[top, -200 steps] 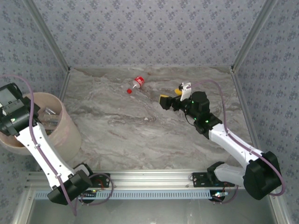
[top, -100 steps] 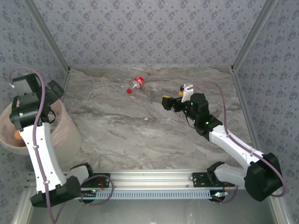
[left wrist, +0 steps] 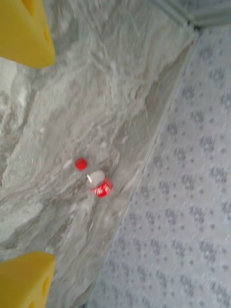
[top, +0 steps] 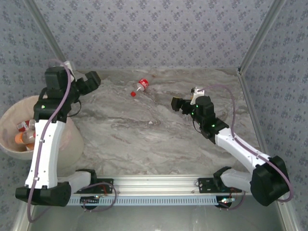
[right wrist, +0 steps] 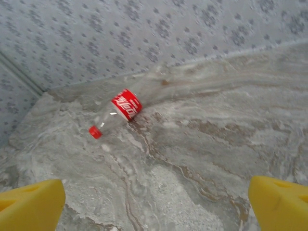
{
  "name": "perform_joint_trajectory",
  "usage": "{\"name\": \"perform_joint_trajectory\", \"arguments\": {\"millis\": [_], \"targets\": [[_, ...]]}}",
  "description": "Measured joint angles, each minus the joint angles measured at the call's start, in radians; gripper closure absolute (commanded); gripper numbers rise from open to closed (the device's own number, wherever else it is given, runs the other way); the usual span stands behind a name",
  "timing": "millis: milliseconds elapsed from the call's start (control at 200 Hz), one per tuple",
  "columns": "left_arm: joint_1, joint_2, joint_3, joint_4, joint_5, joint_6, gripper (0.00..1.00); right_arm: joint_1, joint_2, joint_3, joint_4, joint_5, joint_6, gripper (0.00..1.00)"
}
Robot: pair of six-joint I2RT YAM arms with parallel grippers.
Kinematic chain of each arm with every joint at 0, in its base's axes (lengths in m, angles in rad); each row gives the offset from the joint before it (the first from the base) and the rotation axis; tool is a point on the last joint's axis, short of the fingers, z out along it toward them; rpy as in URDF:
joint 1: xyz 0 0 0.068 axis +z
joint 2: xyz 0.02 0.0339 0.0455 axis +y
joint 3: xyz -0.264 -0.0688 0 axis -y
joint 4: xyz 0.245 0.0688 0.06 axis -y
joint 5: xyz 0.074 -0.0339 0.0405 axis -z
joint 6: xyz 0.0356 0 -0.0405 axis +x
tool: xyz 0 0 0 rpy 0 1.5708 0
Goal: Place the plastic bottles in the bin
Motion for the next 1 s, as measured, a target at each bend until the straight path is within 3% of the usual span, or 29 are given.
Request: {"name": "perform_joint_trajectory", "arguments": {"millis": [315,480,719,999], "targets": [[-0.058,0.017,-0.174,0.23,0.158,-0.061,0.02,-0.01,0.282,0.198,-0.095,-0.003,0.119,0.0],[-0.093,0.061,-0.232,0.315,0.182,-0.077,0.02,0.006,0.401,0.318,-0.112,0.004,0.214,0.0],[-0.224,0.371,-0.14,0.365,0.097,0.027,0.02,0.008,0.412,0.324,-0.14,0.012,0.275,0.0],[-0.24,0.718,0.097,0.364,0.03,0.193,0.02,-0.013,0.303,0.257,-0.187,0.026,0.244,0.0]]}}
